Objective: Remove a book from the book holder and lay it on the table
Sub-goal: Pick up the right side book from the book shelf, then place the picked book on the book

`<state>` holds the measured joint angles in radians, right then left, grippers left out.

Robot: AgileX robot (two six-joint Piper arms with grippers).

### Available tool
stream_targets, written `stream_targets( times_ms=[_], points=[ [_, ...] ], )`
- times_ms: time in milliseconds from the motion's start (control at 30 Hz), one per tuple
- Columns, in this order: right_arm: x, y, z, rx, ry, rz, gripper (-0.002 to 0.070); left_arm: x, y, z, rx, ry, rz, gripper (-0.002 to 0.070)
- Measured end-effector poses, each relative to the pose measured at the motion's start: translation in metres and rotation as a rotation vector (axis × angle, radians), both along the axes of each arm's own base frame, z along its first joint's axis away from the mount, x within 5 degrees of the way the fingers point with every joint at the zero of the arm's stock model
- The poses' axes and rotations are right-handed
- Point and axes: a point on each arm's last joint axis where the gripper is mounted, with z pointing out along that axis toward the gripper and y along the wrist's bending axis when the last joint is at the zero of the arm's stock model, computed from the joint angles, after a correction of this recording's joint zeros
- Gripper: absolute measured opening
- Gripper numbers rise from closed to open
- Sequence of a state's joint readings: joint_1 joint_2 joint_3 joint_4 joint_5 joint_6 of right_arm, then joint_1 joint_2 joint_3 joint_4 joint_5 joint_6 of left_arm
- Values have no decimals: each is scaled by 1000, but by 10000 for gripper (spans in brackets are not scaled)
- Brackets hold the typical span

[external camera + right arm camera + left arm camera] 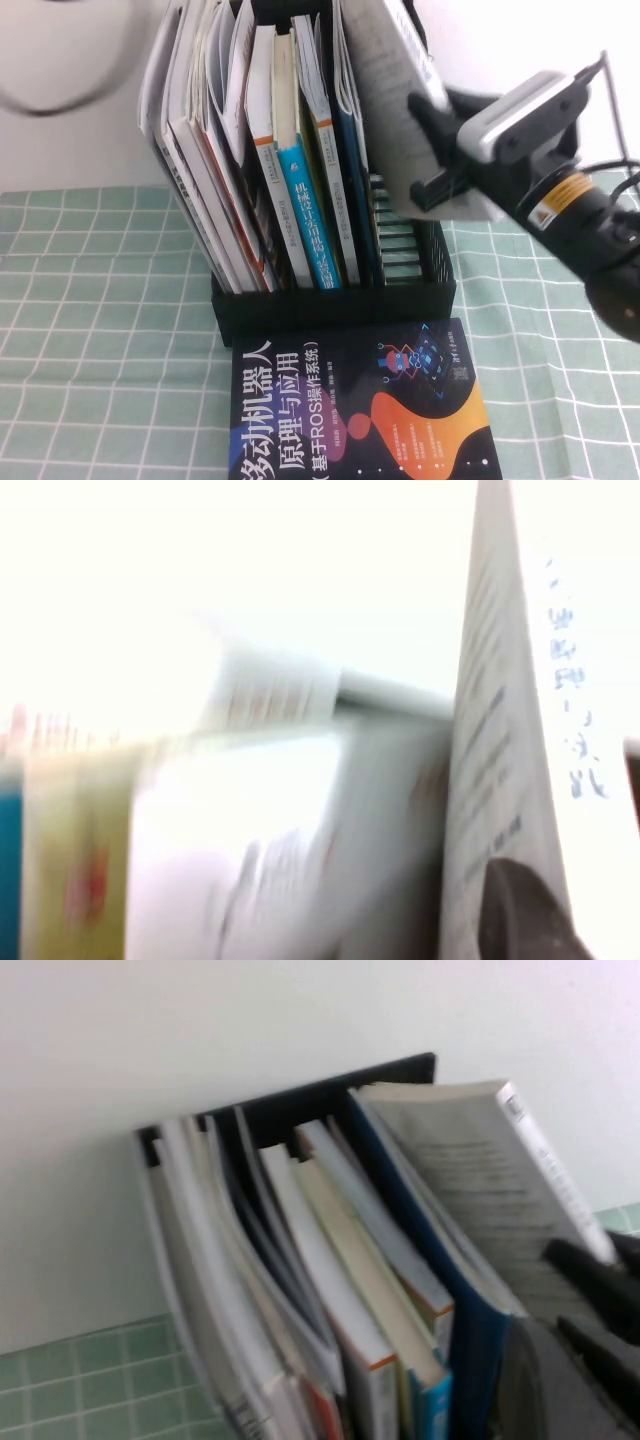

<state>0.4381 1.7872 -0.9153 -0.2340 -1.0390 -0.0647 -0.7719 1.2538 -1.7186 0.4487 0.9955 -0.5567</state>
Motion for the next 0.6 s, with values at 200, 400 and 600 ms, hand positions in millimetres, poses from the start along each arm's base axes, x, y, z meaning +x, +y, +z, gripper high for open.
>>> stream_targets(
  times_ms=[200, 400, 600],
  points=[
    [-17, -11, 50, 5, -157, -38, 117, -42, 52, 18, 14, -8, 95, -3],
    [-49, -22, 107, -8, -363, -35, 117, -81, 88, 31, -40, -64, 71, -3],
    [-88, -28, 146, -149, -515, 28, 117, -106, 109, 16, -68, -123, 46, -3]
  ],
)
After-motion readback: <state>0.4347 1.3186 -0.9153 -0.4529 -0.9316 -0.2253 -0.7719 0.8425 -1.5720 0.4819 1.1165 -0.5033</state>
